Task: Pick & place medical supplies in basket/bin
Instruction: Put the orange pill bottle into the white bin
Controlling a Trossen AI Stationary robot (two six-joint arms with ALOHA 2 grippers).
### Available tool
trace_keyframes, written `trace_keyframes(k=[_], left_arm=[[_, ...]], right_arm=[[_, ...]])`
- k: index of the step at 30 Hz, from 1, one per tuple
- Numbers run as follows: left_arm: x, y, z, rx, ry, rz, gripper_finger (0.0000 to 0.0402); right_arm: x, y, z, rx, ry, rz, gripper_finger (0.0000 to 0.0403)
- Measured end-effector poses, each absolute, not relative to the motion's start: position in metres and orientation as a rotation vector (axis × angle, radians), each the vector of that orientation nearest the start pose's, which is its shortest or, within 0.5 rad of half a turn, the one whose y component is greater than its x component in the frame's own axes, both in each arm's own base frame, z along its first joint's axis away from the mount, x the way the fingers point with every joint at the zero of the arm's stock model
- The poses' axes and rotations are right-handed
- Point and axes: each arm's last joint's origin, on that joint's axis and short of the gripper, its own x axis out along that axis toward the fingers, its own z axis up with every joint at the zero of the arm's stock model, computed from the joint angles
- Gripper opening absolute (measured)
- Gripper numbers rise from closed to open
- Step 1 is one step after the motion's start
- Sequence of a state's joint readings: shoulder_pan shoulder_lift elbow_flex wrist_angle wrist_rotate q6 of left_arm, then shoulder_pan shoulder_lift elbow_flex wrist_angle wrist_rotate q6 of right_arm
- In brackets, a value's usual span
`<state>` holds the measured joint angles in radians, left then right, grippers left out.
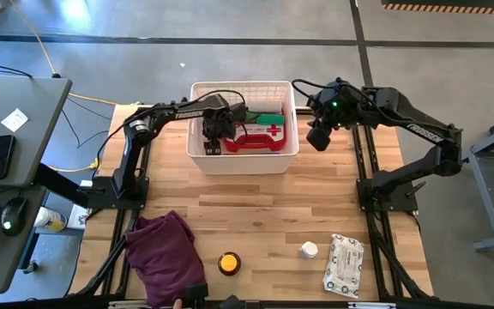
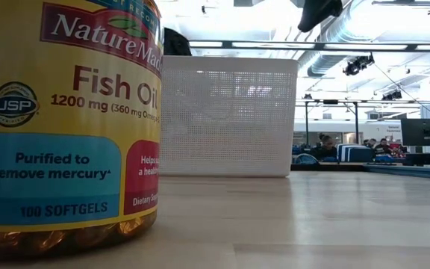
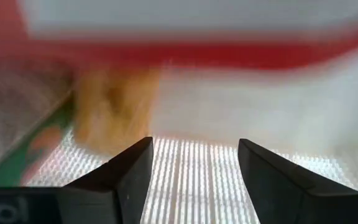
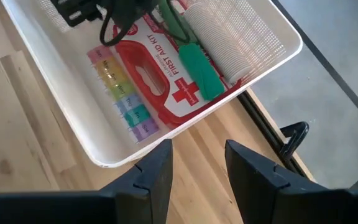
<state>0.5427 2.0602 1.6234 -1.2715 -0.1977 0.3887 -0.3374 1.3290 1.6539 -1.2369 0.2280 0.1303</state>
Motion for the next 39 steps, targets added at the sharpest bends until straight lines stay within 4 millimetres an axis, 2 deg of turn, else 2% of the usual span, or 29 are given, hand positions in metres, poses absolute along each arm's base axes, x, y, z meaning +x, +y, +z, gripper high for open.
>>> trace_keyframes(k=[6, 12, 16, 24, 27, 31, 39], left_arm=[[0.326, 0.201, 0.203, -0.010, 1.752, 0.267, 0.0250], [0.328, 0.200, 0.197, -0.056, 1.700, 0.213, 0.0257], [0.325, 0.198, 0.185, -0.056, 1.708, 0.192, 0.0287], [0.322, 0.197, 0.171, -0.022, 1.713, 0.209, 0.0379], [0.323, 0.197, 0.168, -0.041, 1.685, 0.194, 0.0390], [0.324, 0.196, 0.167, -0.036, 1.674, 0.197, 0.0362], [0.323, 0.196, 0.173, -0.042, 1.708, 0.189, 0.0227]], right_arm=[[0.212, -0.082, 0.420, 0.142, 0.889, -0.582, 0.0138], [0.212, -0.081, 0.420, 0.155, 0.890, -0.571, 0.0138], [0.212, -0.080, 0.419, 0.181, 0.895, -0.548, 0.0138], [0.212, -0.080, 0.419, 0.188, 0.901, -0.533, 0.0138], [0.212, -0.080, 0.419, 0.188, 0.901, -0.532, 0.0138], [0.212, -0.079, 0.418, 0.195, 0.901, -0.519, 0.0138], [0.212, -0.079, 0.418, 0.200, 0.902, -0.509, 0.0138]])
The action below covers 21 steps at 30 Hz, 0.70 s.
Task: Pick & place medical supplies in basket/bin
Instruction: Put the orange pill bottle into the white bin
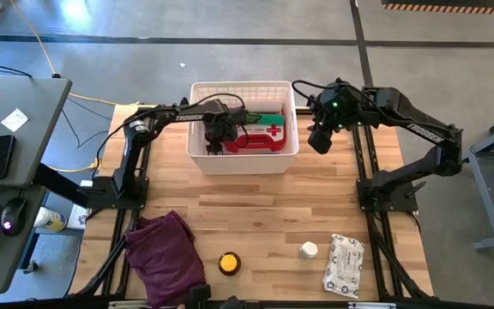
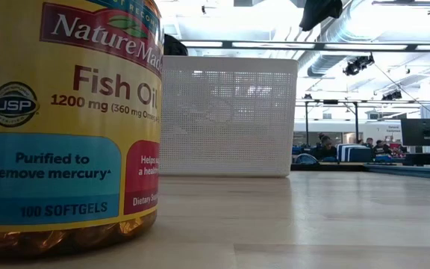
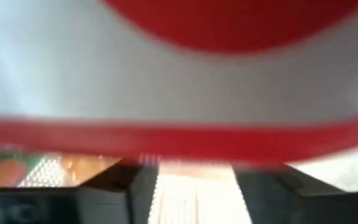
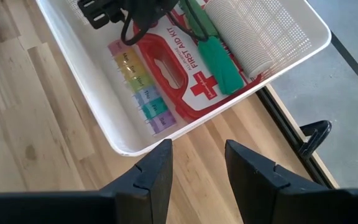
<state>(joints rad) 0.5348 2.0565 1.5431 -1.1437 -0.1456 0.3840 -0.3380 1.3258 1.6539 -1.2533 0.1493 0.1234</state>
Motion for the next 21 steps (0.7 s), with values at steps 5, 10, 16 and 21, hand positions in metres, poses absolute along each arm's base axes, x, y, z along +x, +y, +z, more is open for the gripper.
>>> trace_keyframes(k=[5, 10, 16, 21], left_arm=[[0.324, 0.197, 0.187, -0.047, 1.726, 0.183, 0.0141], [0.326, 0.198, 0.203, -0.055, 1.732, 0.175, 0.0060], [0.332, 0.202, 0.222, -0.057, 1.683, 0.190, 0.0024], [0.338, 0.208, 0.226, 0.018, 1.643, 0.297, 0.0121]], right_arm=[[0.212, -0.079, 0.418, 0.200, 0.902, -0.509, 0.0138], [0.212, -0.079, 0.418, 0.200, 0.902, -0.509, 0.0138], [0.212, -0.079, 0.418, 0.200, 0.902, -0.509, 0.0138], [0.212, -0.079, 0.418, 0.204, 0.901, -0.512, 0.0138]])
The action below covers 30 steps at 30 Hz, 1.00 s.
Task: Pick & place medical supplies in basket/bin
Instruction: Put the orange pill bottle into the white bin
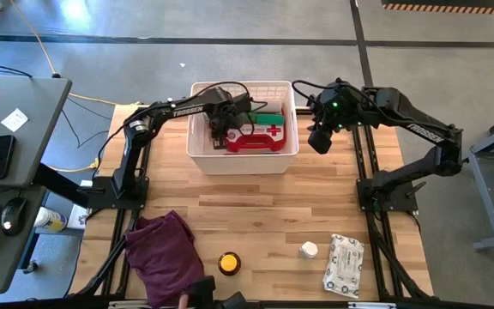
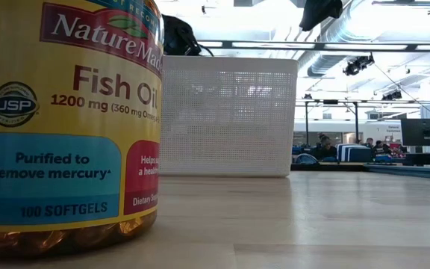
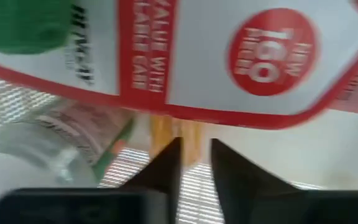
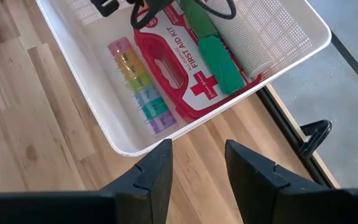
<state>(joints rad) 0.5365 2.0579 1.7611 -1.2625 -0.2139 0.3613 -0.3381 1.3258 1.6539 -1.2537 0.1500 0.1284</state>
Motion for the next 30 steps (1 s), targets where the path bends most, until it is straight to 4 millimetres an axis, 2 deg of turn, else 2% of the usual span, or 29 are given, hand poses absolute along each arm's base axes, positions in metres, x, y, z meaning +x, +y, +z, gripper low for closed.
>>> trace_keyframes(k=[4, 8, 12, 15, 19, 30], left_arm=[[0.338, 0.210, 0.223, 0.049, 1.640, 0.341, 0.0225], [0.336, 0.207, 0.214, 0.011, 1.647, 0.289, 0.0321], [0.331, 0.204, 0.200, -0.007, 1.683, 0.265, 0.0381], [0.328, 0.202, 0.187, 0.006, 1.703, 0.276, 0.0393], [0.325, 0.203, 0.174, 0.081, 1.717, 0.324, 0.0380], [0.325, 0.203, 0.171, 0.083, 1.711, 0.318, 0.0333]], right_arm=[[0.212, -0.079, 0.418, 0.216, 0.898, -0.517, 0.0138], [0.212, -0.079, 0.418, 0.225, 0.896, -0.519, 0.0138], [0.212, -0.079, 0.418, 0.225, 0.897, -0.519, 0.0138], [0.212, -0.079, 0.418, 0.218, 0.899, -0.515, 0.0138], [0.212, -0.079, 0.418, 0.214, 0.901, -0.513, 0.0138], [0.211, -0.079, 0.418, 0.211, 0.914, -0.506, 0.0138]])
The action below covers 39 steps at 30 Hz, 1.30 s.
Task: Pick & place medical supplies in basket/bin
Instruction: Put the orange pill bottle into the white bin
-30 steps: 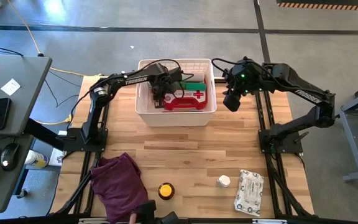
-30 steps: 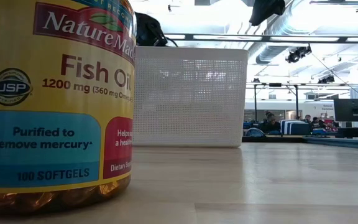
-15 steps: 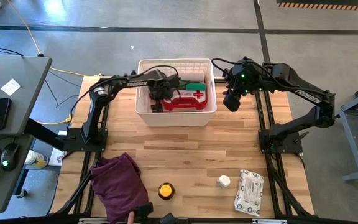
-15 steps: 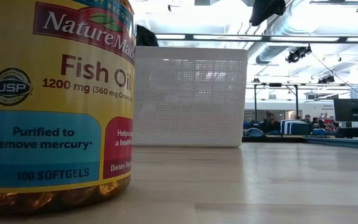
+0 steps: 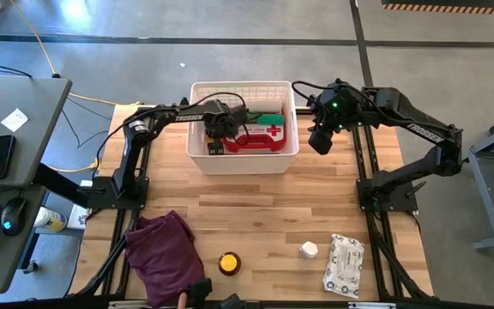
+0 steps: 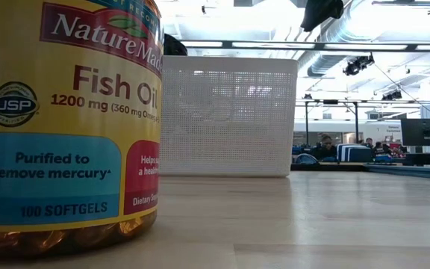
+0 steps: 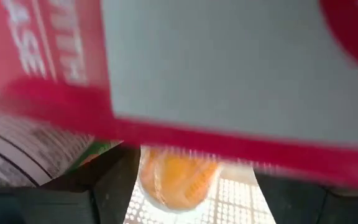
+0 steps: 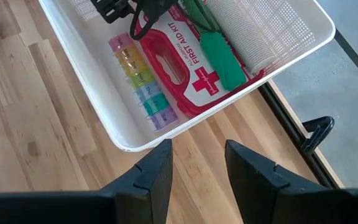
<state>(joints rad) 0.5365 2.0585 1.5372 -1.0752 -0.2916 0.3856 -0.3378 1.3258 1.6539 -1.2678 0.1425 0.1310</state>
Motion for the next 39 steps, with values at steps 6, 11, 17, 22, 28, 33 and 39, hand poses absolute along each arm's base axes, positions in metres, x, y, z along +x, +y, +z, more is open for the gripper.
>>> trace_keyframes(k=[6, 11, 17, 22, 28, 33, 39], left_arm=[[0.329, 0.205, 0.166, 0.101, 1.679, 0.326, 0.0306], [0.329, 0.205, 0.166, 0.106, 1.683, 0.324, 0.0269], [0.329, 0.206, 0.173, 0.093, 1.715, 0.312, 0.0213], [0.332, 0.208, 0.192, 0.088, 1.730, 0.305, 0.0198], [0.336, 0.210, 0.221, 0.090, 1.722, 0.324, 0.0214], [0.340, 0.213, 0.253, 0.083, 1.675, 0.376, 0.0213], [0.343, 0.214, 0.308, 0.070, 1.536, 0.426, 0.0214]], right_arm=[[0.211, -0.079, 0.418, 0.218, 0.913, -0.509, 0.0138], [0.211, -0.079, 0.417, 0.218, 0.914, -0.508, 0.0138], [0.211, -0.079, 0.417, 0.208, 0.916, -0.504, 0.0138], [0.211, -0.079, 0.417, 0.185, 0.921, -0.499, 0.0138], [0.211, -0.079, 0.417, 0.184, 0.921, -0.499, 0.0138], [0.211, -0.079, 0.417, 0.184, 0.921, -0.500, 0.0138], [0.213, -0.079, 0.419, 0.182, 0.894, -0.489, 0.0138]])
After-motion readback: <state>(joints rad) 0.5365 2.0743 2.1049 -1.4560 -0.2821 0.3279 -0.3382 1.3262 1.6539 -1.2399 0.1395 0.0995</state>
